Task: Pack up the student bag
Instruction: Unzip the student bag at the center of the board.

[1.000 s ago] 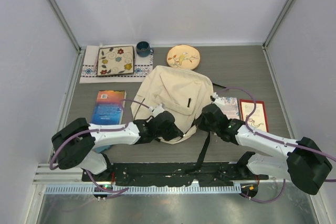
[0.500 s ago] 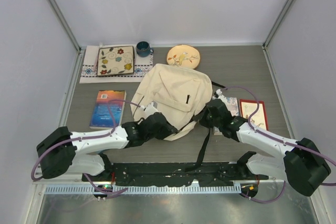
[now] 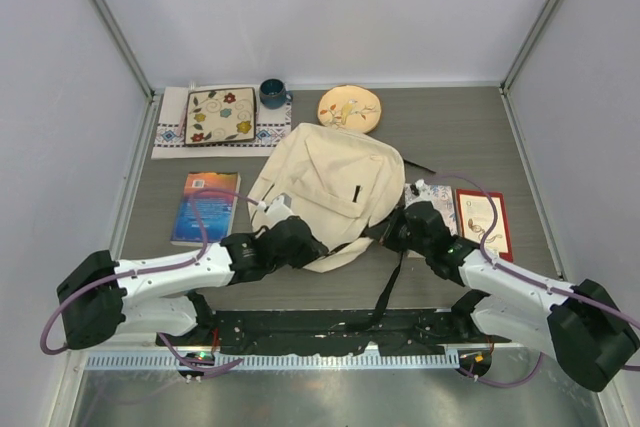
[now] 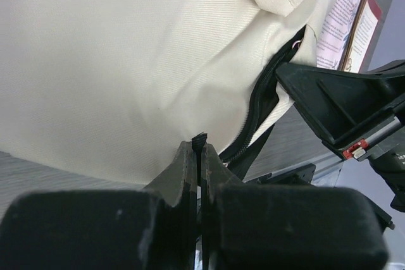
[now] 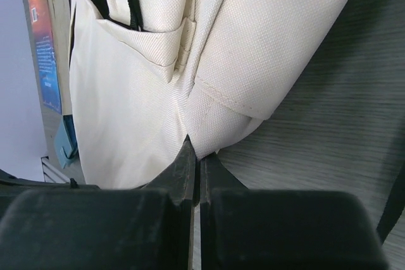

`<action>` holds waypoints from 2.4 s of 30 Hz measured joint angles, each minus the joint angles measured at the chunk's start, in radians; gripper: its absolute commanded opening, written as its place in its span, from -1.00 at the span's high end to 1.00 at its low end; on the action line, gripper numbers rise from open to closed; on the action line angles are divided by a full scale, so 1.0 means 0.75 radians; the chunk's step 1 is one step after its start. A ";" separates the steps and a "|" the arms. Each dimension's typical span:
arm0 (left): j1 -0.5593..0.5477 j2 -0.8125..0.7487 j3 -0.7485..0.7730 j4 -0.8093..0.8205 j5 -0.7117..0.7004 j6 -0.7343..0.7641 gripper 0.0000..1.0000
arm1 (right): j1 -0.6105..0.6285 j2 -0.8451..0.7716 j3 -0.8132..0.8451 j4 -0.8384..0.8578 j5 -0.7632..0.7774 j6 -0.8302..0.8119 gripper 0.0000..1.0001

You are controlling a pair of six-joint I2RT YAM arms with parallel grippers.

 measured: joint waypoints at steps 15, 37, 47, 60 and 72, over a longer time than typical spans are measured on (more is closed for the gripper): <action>-0.004 -0.167 -0.030 -0.155 -0.038 -0.040 1.00 | -0.006 0.039 -0.012 0.033 -0.067 -0.008 0.52; -0.001 -0.062 -0.016 -0.192 -0.042 0.040 1.00 | 0.172 -0.200 0.043 -0.117 -0.163 0.133 -0.19; -0.001 -0.062 -0.015 -0.174 -0.031 0.046 1.00 | 0.407 0.034 0.053 0.075 -0.093 0.327 -0.15; -0.001 -0.096 -0.015 -0.174 -0.039 0.044 1.00 | 0.465 0.116 0.054 0.172 0.022 0.524 -0.07; -0.001 -0.117 -0.015 -0.174 -0.047 0.044 1.00 | 0.477 0.227 0.056 0.218 0.064 0.662 0.02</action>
